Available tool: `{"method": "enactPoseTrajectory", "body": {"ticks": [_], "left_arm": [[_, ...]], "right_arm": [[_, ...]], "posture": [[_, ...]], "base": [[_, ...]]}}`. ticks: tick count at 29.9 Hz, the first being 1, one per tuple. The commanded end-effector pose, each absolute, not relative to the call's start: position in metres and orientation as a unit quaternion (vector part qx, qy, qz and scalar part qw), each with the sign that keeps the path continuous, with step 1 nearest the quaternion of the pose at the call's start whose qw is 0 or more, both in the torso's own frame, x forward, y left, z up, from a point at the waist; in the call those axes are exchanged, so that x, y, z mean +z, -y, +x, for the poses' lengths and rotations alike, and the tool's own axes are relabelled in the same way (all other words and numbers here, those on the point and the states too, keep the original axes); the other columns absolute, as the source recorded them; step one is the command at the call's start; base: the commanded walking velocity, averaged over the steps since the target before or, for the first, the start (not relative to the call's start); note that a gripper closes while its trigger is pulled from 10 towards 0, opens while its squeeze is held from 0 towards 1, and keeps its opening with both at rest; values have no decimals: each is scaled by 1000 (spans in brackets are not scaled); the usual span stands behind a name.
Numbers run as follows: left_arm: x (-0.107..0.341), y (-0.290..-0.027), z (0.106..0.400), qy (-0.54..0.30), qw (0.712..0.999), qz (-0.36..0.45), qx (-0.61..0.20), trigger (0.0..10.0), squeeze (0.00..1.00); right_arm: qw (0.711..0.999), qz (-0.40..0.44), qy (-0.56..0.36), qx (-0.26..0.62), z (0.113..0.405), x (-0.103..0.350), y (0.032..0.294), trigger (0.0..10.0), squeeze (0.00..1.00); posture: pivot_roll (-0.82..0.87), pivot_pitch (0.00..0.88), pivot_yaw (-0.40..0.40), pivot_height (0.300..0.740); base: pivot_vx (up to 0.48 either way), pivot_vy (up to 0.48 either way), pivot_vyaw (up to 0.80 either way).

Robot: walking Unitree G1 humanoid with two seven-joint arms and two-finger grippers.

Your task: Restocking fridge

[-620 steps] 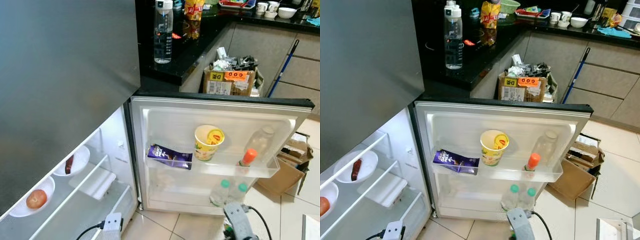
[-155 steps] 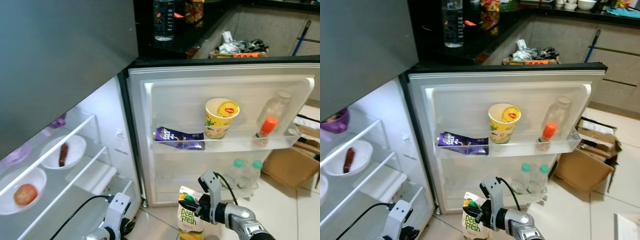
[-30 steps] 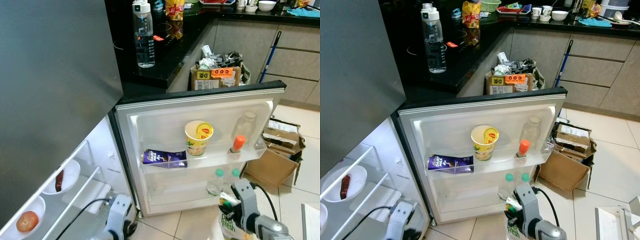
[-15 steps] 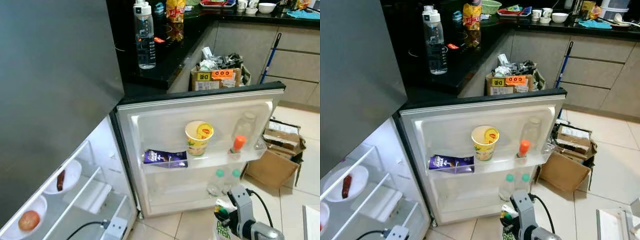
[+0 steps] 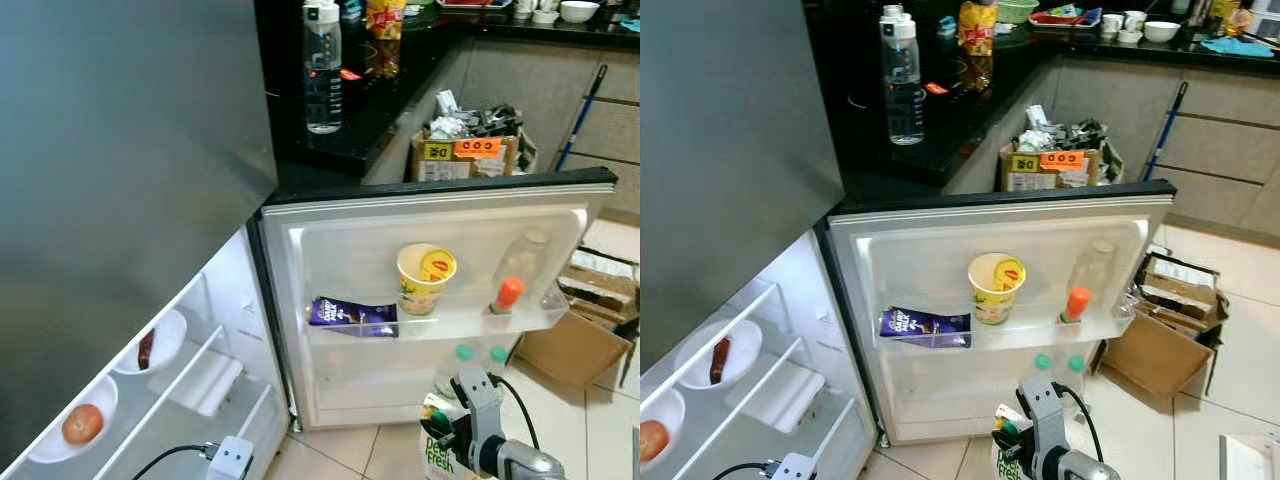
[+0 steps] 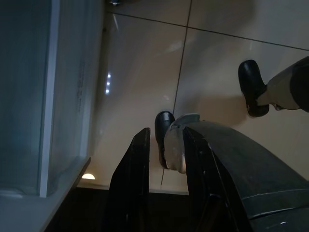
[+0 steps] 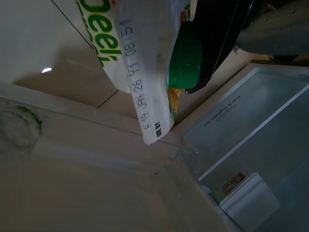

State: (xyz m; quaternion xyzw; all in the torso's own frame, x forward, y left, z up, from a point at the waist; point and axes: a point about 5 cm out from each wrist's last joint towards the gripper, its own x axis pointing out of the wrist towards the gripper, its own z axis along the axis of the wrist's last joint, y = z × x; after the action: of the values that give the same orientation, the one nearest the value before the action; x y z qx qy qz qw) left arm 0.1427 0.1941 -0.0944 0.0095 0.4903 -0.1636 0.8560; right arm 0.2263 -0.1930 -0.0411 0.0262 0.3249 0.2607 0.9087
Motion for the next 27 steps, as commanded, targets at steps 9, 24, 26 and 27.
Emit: {"method": "enactPoseTrajectory", "body": {"ticks": [9, 24, 26, 27], "left_arm": [[-95, -196, 140, -498, 851, 16, -164, 10000, 0], [-96, -196, 138, -502, 849, 16, -163, 10000, 0], [-96, -196, 138, -502, 849, 15, -163, 10000, 0], [-96, -196, 138, -502, 849, 15, -163, 10000, 0]], "right_arm": [[912, 39, -315, 259, 228, -39, 192, 10000, 0], [898, 50, -305, 312, 228, -37, 180, 10000, 0], [898, 47, -305, 312, 228, -37, 180, 10000, 0], [898, 48, -305, 313, 228, -37, 180, 10000, 0]], "posture": [[-67, 0, -20, 740], [-65, 0, -18, 740], [-65, 0, -18, 740], [-66, 0, -17, 740]], "base": [[0, -469, 0], [0, -470, 530], [0, -469, 794], [0, -469, 794]]}}
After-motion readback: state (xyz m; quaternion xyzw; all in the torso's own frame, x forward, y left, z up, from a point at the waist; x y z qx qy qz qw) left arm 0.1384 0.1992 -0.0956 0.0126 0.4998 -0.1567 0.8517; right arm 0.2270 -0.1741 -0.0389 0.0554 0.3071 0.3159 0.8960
